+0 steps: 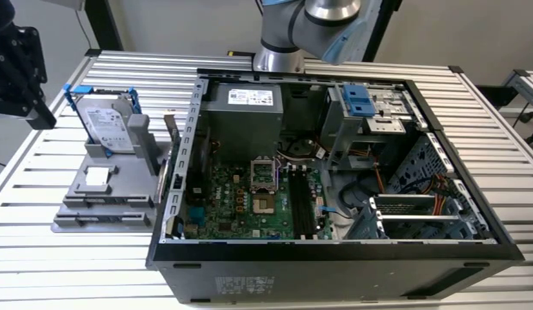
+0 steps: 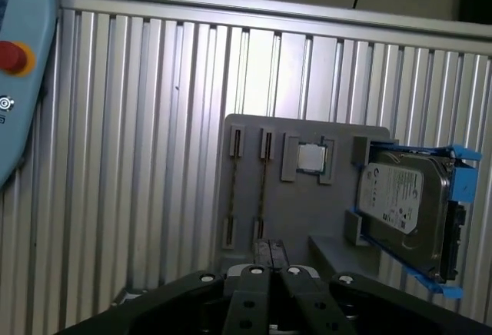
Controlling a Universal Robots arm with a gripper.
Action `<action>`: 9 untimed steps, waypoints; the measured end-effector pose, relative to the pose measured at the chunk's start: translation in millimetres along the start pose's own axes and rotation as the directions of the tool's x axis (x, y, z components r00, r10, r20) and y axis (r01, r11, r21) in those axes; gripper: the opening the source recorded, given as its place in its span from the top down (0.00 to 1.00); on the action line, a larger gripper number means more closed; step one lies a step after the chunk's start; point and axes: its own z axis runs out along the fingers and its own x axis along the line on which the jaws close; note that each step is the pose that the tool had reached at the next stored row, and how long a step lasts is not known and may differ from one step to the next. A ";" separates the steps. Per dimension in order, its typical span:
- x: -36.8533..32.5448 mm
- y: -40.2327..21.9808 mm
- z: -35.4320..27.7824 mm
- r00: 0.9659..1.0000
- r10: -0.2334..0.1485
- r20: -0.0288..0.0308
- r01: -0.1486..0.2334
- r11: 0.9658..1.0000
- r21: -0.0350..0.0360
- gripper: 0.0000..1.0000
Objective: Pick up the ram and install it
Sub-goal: 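Pick up the ram and move it above insertion slot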
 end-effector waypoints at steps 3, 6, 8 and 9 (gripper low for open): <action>0.0 0.0 0.3 1.000 0.012 -0.001 -0.012 1.000 0.001 1.00; 0.0 0.0 0.4 1.000 0.023 -0.001 -0.023 1.000 0.001 1.00; 0.0 0.1 0.5 1.000 0.023 -0.001 -0.023 1.000 0.001 1.00; 0.0 0.1 0.5 1.000 0.023 -0.001 -0.023 1.000 0.001 1.00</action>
